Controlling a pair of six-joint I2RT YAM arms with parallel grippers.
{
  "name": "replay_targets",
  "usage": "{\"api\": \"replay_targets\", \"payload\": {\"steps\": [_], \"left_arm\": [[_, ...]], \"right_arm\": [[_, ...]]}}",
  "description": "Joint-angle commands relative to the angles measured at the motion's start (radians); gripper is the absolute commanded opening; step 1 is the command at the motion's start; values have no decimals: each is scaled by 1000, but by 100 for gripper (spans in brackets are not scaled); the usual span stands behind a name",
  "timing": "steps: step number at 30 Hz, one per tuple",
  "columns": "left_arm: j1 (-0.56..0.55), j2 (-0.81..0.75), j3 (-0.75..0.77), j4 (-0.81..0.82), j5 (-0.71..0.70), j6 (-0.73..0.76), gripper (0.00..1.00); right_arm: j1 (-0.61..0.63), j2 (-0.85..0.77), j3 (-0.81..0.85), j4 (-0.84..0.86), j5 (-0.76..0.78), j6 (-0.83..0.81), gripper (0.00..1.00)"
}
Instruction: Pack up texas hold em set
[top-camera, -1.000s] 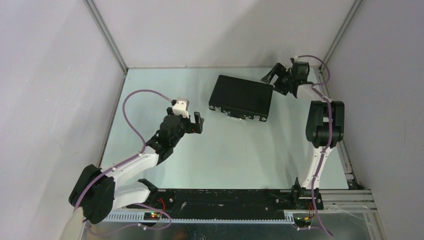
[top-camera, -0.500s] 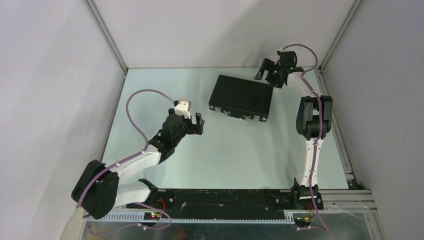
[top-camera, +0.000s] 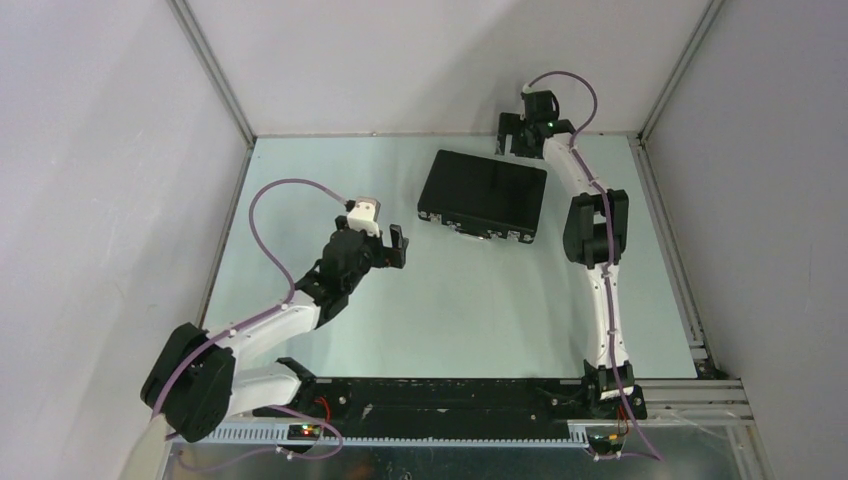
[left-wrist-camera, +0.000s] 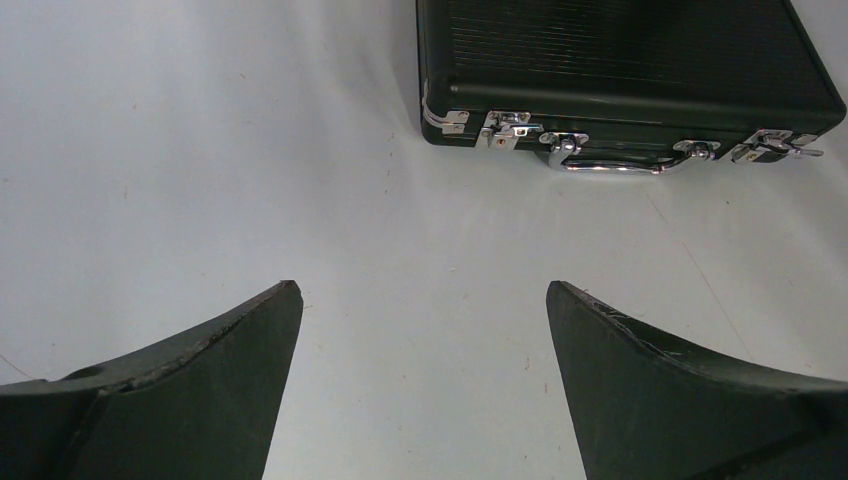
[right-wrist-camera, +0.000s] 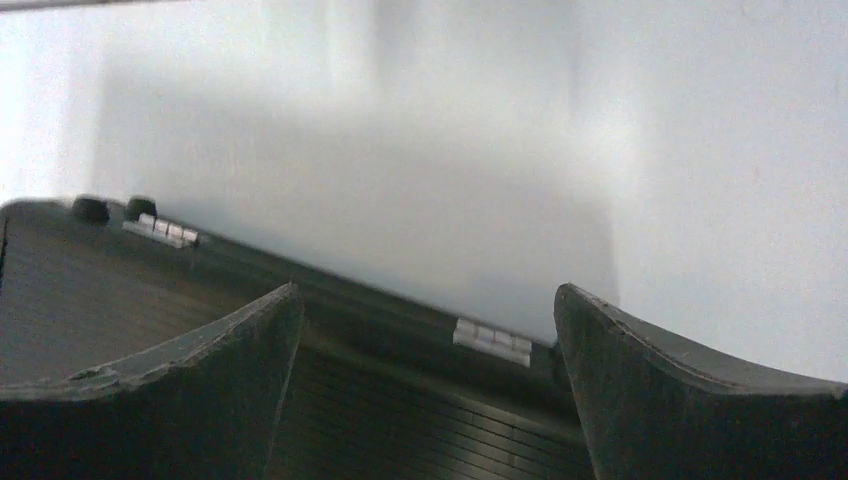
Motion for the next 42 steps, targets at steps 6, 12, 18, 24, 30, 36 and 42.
{"api": "replay_targets", "payload": {"steps": [6,12,18,24,30,36,42], "left_arm": [[6,-13,12,36,-11,0,100],[7,-1,21,30,17,-6,100],[6,-2,24,32,78,7,97],[4,-2,25,39,115,5,95],[3,18,34,46,192,11,95],[0,16,36,48,199,10,95],[-1,11,35,48,211,12,96]], "right_arm": [[10,134,148,-100,-233,-76,98],[23,58,9,-140,-475,-110,89],[44,-186,-423,26,-445,-93,83],[93,-311,-587,44,-341,-93,83],[158,-415,-541,-57,-92,-81,88],[253,-575,-619,-50,109,-111,87],[340,-624,-702,-24,68,-129,40]]}}
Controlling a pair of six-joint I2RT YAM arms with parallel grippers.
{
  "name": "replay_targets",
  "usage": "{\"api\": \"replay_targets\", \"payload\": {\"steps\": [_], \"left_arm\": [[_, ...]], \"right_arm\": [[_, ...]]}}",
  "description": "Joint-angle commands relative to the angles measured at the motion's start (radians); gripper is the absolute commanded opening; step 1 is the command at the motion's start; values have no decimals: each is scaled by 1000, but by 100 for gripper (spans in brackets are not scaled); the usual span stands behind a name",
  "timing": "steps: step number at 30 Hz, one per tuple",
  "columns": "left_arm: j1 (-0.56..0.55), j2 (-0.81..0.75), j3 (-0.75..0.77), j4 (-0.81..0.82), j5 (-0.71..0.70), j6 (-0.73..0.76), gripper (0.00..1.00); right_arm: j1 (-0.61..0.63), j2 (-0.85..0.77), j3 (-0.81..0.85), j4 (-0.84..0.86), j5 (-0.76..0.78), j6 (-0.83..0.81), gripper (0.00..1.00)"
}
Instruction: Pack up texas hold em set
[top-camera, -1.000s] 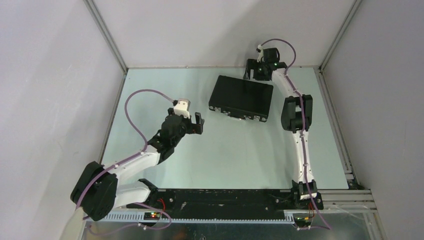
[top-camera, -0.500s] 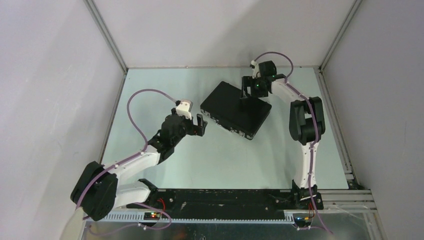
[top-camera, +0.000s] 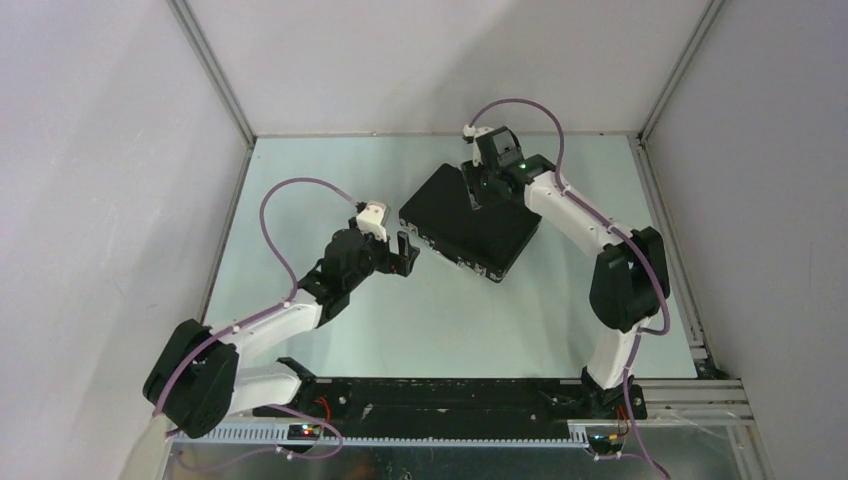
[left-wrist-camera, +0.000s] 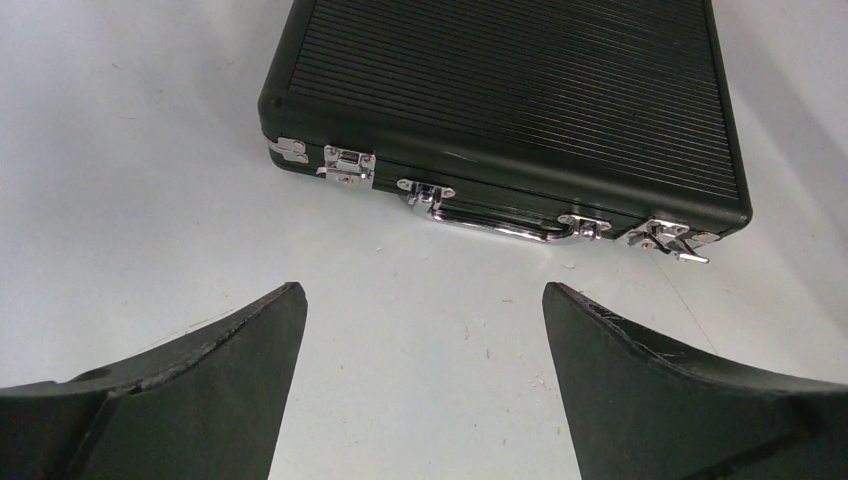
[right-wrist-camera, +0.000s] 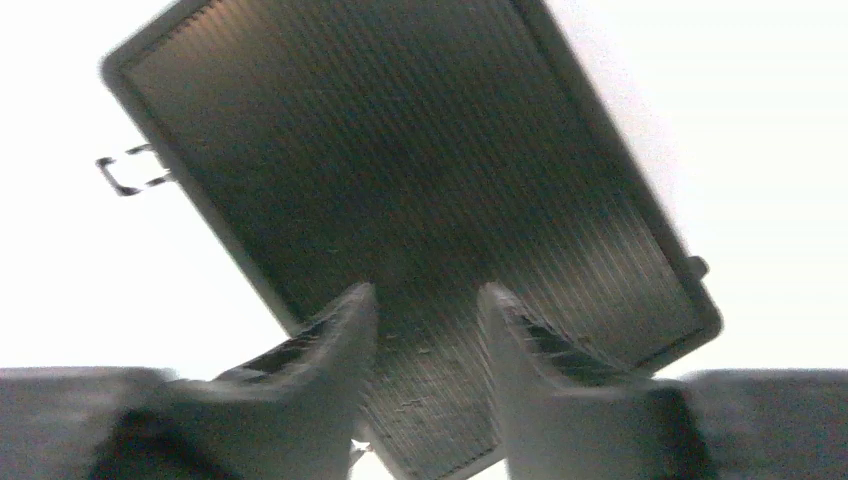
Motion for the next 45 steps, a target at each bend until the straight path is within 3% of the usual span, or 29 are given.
{"api": "replay_targets", "payload": {"steps": [1,3,4,8,14,20,27,33,35,37,40,42,45], "left_arm": [[-2,-10,35,47,33,11,96],[-4,-10,34,50,51,11,96],[-5,-9,34,52,55,10,96],[-23,18,57,59,146,42,97],[-126,56,93,27,88,113,97],[-146,113,131,46,110,34,89],[-153,167,189,40,-23,-89,86],[-150,268,310,-60,57,-92,80],[-156,294,323,-51,103,-105,72],[-169,320,327,-23,148,-119,55],[-201,362,333,41,193,-145,21],[-223,401,353,53,205,-167,7],[-243,461,391,67,232,-197,1]], "right_arm": [[44,-22,-45,-10,11,-9,19],[54,-2,-66,-19,-19,5,1],[56,1,-92,-10,-25,11,0],[59,29,-169,13,-86,42,0],[74,123,-192,-25,-44,72,0],[76,90,-224,-10,-23,82,0],[75,27,-235,-5,-65,91,0],[82,-70,-285,-6,-45,115,0],[79,-107,-334,12,-49,124,0],[66,-122,-354,29,-91,127,0],[47,-96,-367,41,-168,132,0],[41,-81,-381,54,-197,141,0],[34,-77,-403,73,-205,154,0]]}}
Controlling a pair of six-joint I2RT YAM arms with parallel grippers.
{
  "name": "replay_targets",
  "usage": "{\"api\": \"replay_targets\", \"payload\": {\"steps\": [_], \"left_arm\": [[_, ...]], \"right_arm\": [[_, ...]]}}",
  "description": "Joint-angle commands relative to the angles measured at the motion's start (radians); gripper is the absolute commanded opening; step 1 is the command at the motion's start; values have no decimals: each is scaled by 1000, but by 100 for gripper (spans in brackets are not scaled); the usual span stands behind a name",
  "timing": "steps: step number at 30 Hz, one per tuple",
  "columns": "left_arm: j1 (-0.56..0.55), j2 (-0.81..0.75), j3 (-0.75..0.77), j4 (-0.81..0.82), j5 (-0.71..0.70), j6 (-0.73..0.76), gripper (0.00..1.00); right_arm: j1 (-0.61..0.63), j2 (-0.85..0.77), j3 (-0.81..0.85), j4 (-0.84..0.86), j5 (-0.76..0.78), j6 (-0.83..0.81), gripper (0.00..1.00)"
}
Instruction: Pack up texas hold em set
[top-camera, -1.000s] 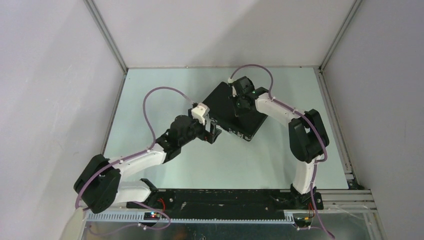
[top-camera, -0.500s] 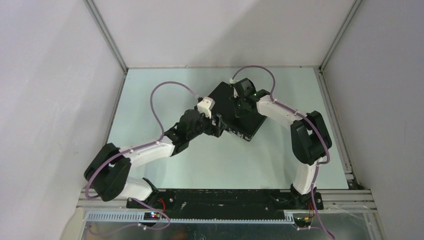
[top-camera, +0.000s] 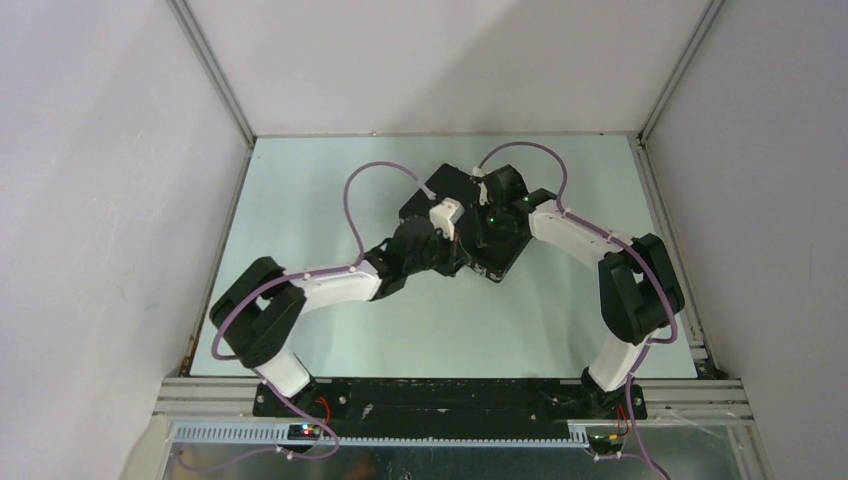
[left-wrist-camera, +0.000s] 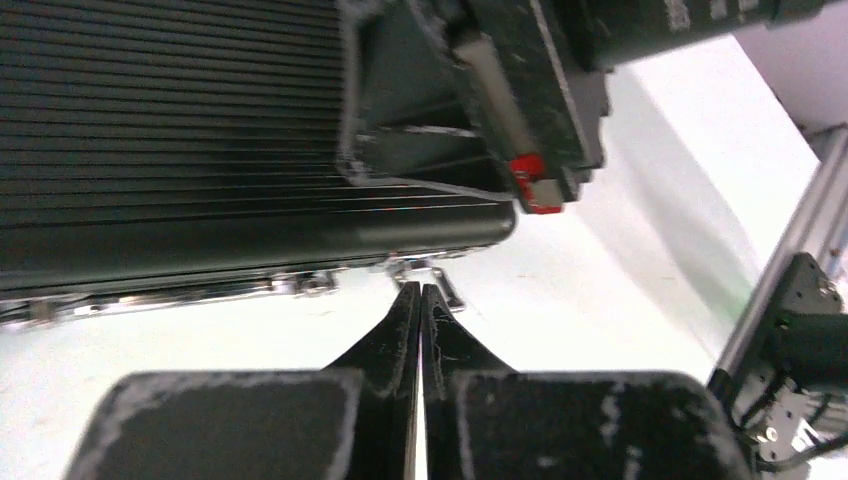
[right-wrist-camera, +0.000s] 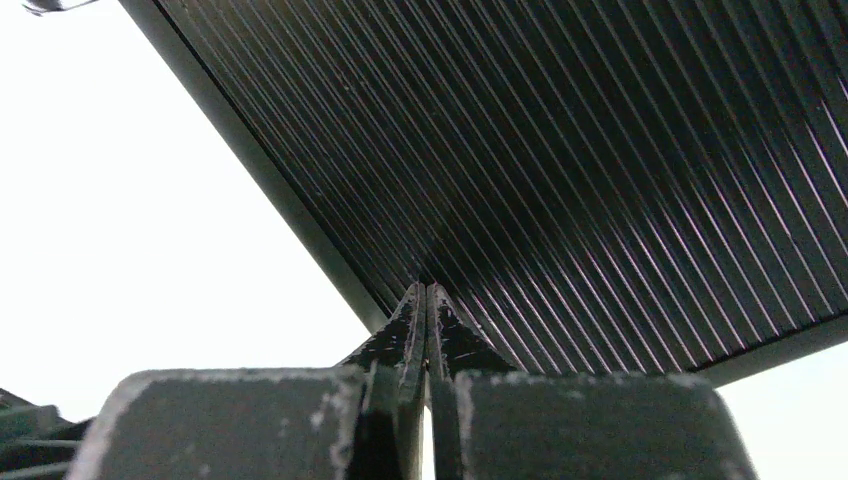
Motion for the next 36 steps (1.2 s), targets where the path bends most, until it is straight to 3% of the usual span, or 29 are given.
{"api": "replay_targets", "payload": {"steps": [1,9,19,28,36], "left_arm": [[-28,62,71,75,74,-56,0],[-45,197,99,40,84,-109,0],[-46,313,24,157,41,-149,0],[-45,244,-98,216,-31,-140,0],[-34,282,-101,256,-24,-169,0]], "right_arm": [[-6,31,-60,-18,-55,24,0],[-21,28,-67,-15,-60,24,0],[-20,32,-72,-5,-45,27,0],[-19,27,-72,-8,-29,28,0],[-19,26,-73,-7,-23,32,0]]}}
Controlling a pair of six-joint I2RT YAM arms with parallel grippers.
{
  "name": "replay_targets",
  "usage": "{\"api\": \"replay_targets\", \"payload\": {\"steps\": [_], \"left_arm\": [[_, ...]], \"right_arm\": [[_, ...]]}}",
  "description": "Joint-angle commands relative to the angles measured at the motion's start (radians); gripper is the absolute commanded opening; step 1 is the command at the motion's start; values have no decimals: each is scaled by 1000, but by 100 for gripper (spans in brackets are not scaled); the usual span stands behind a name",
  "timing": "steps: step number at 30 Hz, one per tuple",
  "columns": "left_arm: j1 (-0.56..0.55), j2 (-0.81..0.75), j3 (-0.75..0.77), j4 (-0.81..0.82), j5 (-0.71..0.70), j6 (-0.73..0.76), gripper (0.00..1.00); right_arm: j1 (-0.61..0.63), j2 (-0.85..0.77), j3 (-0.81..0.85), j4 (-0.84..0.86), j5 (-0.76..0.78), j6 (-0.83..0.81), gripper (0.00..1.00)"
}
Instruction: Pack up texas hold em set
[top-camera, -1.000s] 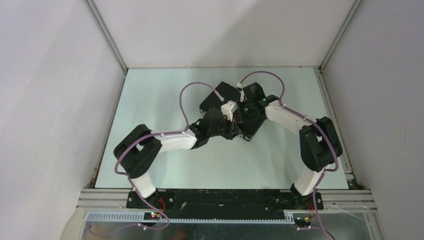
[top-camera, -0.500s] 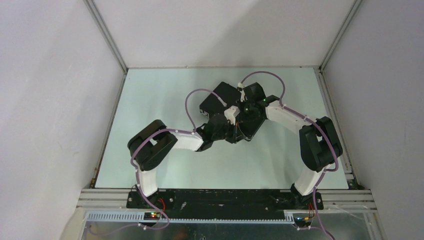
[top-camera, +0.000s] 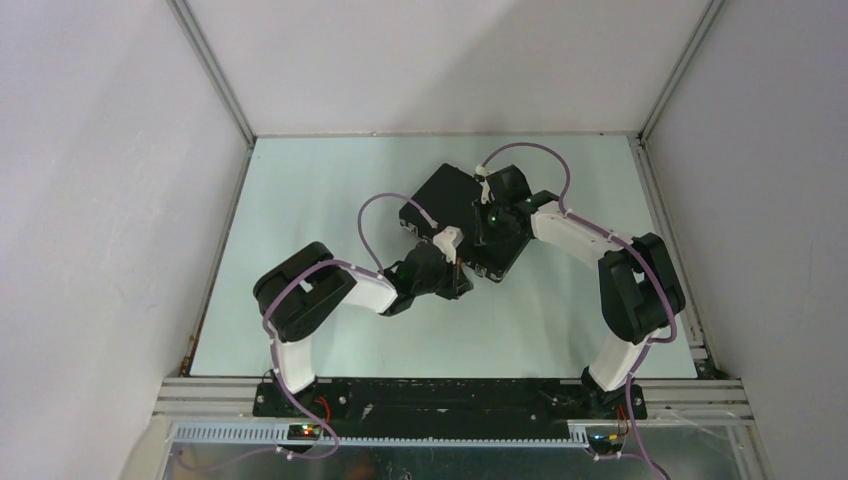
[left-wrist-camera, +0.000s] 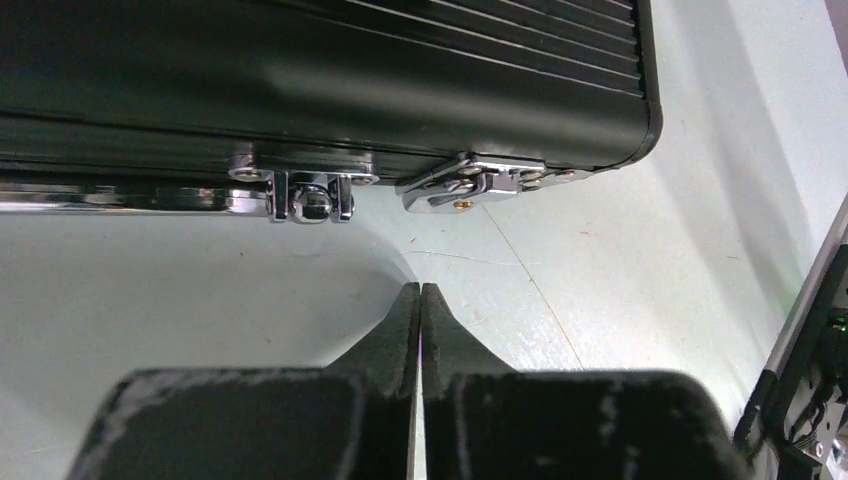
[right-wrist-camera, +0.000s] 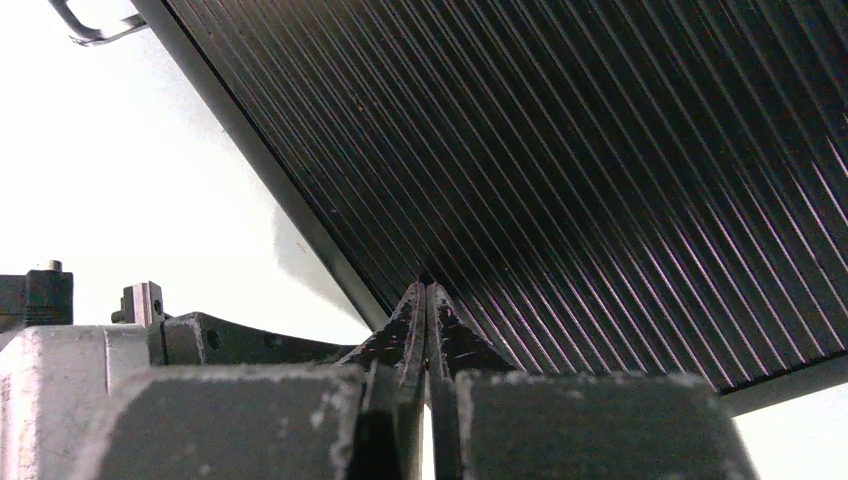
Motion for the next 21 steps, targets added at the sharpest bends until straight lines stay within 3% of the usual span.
{"api": "replay_targets", "payload": {"steps": [1,6,12,21], "left_arm": [[11,6,-3,-5,-37,1,0],[12,-60,-28,-26,-54,15,0],[23,-258,-92,-123,-179,54,0],[231,-457,-83,-298,-184,92,0]], "right_arm": [[7,26,-40,-86,37,-1,0],[17,2,-40,-86,48,1,0],[63,-57,-41,-77,113,-11,0],[84,9,77,-56,92,-14,0]]}}
